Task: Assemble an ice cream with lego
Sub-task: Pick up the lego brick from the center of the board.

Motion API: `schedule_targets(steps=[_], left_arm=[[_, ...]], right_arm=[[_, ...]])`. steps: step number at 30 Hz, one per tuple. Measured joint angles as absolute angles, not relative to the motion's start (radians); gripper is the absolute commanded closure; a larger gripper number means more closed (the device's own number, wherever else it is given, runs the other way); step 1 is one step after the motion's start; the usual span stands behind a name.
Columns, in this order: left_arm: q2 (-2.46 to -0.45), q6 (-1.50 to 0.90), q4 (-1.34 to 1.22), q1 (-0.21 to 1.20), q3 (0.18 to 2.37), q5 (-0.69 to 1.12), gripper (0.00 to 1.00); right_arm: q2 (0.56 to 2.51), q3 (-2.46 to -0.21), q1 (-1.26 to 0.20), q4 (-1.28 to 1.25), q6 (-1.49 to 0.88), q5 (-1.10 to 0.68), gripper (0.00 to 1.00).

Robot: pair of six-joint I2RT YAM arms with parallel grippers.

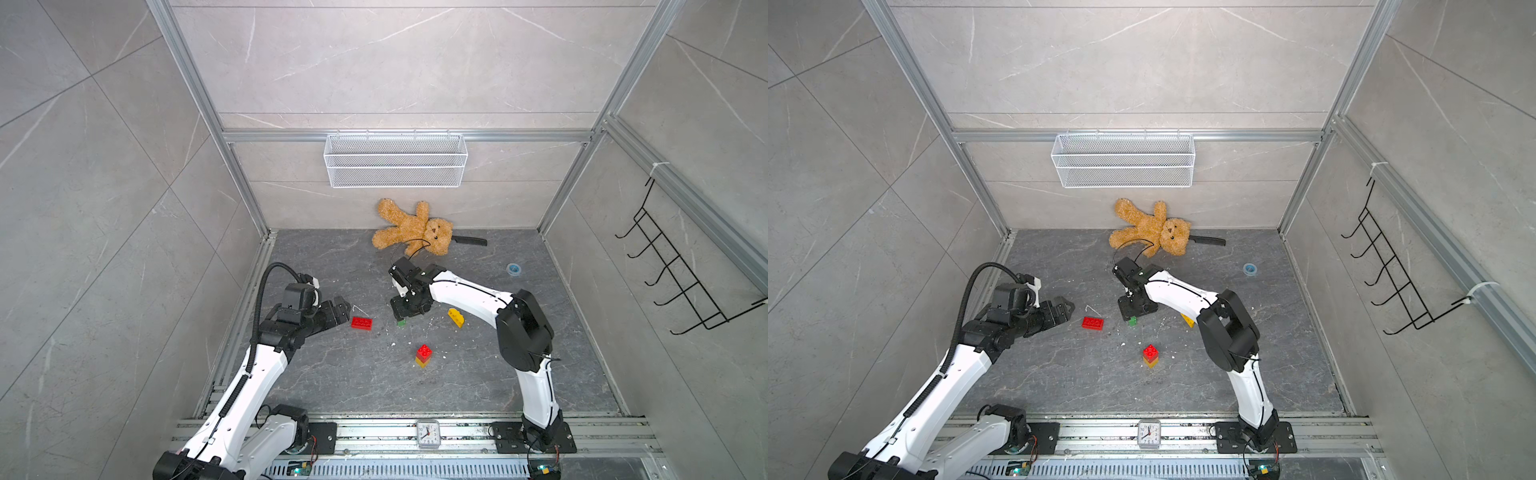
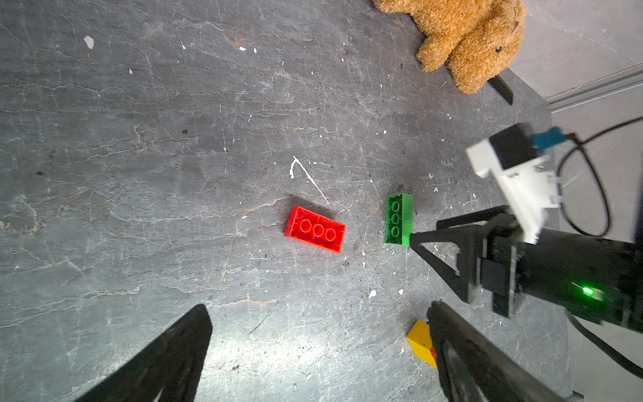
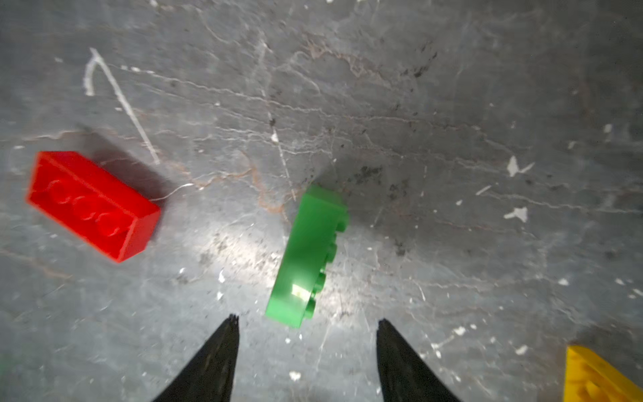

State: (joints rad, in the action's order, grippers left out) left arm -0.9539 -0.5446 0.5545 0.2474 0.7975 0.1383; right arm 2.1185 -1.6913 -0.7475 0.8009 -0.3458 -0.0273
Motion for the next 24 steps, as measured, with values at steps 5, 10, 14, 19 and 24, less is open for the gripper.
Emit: schedule_targets(steps=[5, 10, 14, 19, 24], left_arm=[[-0.919, -0.544, 0.559, 0.247, 0.788, 0.138, 0.01], [-0.916, -0.538, 0.563, 0.247, 0.788, 0.138, 0.01], [-0.918, -0.531, 0.567, 0.247, 0.788, 0.139, 0.01], [-0.918, -0.531, 0.570, 0.247, 0.786, 0.139, 0.01], [-0.915, -0.531, 0.571, 0.247, 0.766, 0.138, 0.01]], right_arm=[[2.173, -1.774, -0.743, 0.818, -0.345, -0.028, 0.38], [2.225, -1.882, -0.743, 0.848, -0.344, -0.012, 0.42], [2.290, -1.945, -0.743, 0.894, -0.344, 0.025, 0.45], [2.329, -1.947, -0.743, 0.947, -0.340, 0.049, 0.52], [2.335, -1.951, -0.748, 0.982, -0.329, 0.073, 0.64]])
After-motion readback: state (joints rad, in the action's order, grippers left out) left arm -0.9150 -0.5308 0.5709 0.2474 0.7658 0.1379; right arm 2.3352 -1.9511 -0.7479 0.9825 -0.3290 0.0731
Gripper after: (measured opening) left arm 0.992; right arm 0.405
